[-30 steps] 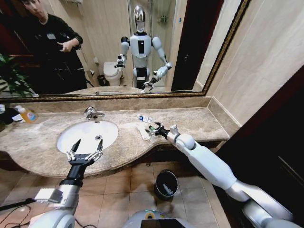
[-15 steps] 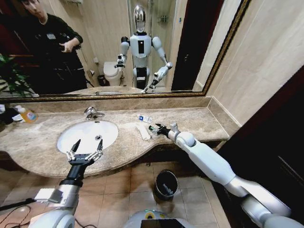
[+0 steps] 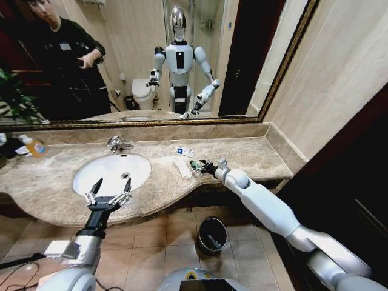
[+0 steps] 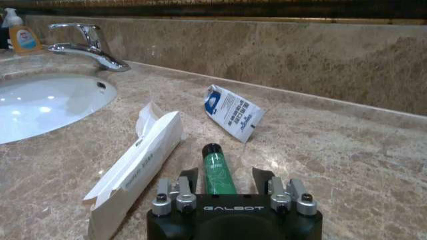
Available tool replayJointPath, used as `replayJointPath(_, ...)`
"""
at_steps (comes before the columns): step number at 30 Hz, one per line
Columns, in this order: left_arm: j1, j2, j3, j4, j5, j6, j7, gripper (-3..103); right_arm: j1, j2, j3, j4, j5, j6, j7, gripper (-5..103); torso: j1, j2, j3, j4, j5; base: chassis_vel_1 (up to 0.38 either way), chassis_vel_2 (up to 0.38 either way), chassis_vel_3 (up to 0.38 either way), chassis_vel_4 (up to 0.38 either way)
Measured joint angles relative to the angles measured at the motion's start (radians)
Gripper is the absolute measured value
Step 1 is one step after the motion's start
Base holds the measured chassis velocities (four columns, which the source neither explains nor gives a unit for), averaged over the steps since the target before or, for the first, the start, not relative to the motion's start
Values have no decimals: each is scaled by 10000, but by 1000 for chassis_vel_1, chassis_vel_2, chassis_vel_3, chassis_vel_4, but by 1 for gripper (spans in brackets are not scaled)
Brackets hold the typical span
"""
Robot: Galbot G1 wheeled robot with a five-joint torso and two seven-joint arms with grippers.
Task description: Pick up the trash from the sink and place it in the trash bin.
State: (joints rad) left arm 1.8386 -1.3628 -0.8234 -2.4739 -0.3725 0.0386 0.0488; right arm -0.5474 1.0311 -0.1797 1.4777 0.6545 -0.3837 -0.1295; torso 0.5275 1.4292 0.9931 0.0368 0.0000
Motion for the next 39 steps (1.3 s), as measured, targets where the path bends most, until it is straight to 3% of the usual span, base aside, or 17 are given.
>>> replayJointPath(4, 0, 0, 0, 0, 0, 0, 0, 100, -4, 44, 32, -48, -2, 26, -15, 48, 0, 0, 0, 0, 0, 0, 0, 0, 0)
replayJointPath(10, 0, 0, 1, 1, 0, 0, 0, 100, 1, 49, 42, -85, -1, 60, -105, 21, 0, 0, 0, 0, 0, 0, 0, 0, 0)
replayJointPath(17, 0, 0, 0, 0, 0, 0, 0, 100, -52, 41, 78, 84, 9, 70, -101, 7, 0, 0, 0, 0, 1, 0, 0, 0, 0)
replayJointPath(23, 0, 0, 0, 0, 0, 0, 0, 100, -385, -396, 513, 1416, 570, 66, 635, 7, 0, 0, 0, 2, 1, 0, 0, 0, 0)
replayJointPath(29, 0, 0, 0, 0, 0, 0, 0, 100, -923, -987, 1081, 2281, 743, 137, 646, 7, 0, 0, 0, 0, 2, 0, 0, 0, 0)
replayJointPath(39, 0, 0, 1, 0, 0, 0, 0, 100, -3536, -2435, 2527, 4299, 785, 597, 369, 7, 0, 0, -1, -3, 1, 0, 0, 0, 0)
